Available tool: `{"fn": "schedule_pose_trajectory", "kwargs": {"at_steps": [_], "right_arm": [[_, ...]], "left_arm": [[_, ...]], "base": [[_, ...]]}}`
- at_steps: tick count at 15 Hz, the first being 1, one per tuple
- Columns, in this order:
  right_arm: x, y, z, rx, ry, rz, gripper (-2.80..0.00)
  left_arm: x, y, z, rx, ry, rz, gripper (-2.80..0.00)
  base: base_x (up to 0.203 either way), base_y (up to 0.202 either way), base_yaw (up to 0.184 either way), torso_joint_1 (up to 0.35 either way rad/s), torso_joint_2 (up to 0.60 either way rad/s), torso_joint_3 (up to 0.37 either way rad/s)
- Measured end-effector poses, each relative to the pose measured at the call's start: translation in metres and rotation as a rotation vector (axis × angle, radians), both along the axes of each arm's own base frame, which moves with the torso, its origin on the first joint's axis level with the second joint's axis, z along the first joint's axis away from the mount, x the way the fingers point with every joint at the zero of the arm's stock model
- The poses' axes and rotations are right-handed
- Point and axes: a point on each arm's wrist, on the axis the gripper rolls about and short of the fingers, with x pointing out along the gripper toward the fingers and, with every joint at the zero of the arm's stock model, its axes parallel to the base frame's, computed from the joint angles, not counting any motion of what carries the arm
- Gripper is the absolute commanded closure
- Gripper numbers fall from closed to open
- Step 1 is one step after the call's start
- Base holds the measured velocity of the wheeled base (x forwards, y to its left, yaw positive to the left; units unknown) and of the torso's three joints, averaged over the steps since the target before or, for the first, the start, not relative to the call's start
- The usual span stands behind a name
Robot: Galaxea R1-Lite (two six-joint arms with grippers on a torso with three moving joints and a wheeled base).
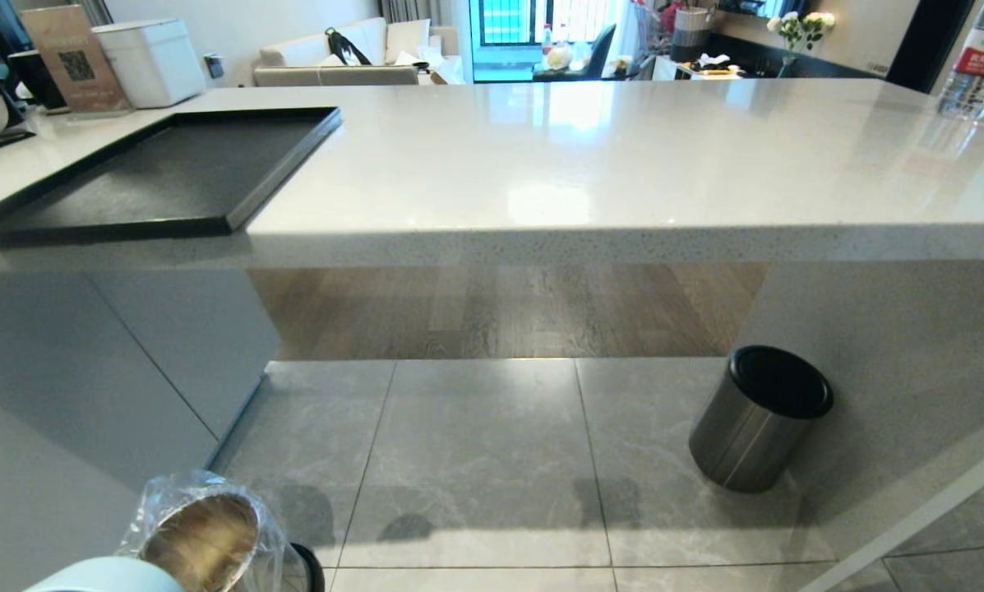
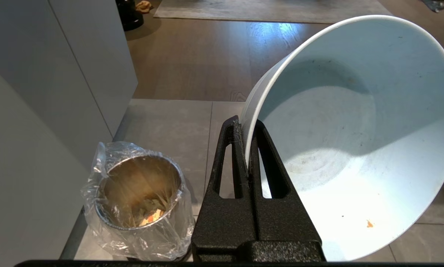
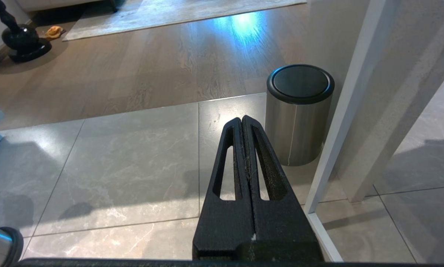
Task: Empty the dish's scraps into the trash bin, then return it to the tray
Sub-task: Put the bowl back to the table
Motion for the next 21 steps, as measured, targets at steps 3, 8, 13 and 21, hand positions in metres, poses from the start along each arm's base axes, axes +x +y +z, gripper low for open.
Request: {"fn": "schedule_pose_trajectory", "kwargs": {"at_steps": [3,8,13,21], "right_arm": [[0.0000,0.0000,0.0000,0.000,0.000,0.000,0.00],[0.0000,0.0000,0.0000,0.000,0.000,0.001,0.00],[0.0000,0.0000,-0.0001,0.000,0.000,0.001,0.00],[0.0000,0.0000,-0.0001,0.000,0.001,0.000,0.00]], "left_arm": [[0.0000,0.0000,0.0000,0.000,0.000,0.000,0.00],[0.0000,0.0000,-0.0001,0.002,0.001,0.001,0.00],[0.0000,0.0000,-0.0001,0.003,0.000,0.001,0.00],[-0.0001,0.0000,0.0001,0.003,-0.001,0.001,0.00]], "base": [[0.000,0.000,0.000,0.000,0.00,0.000],[0.000,0.000,0.000,0.000,0.00,0.000],[0.000,0.000,0.000,0.000,0.00,0.000],[0.085,0.000,0.000,0.002,0.00,0.002]]}}
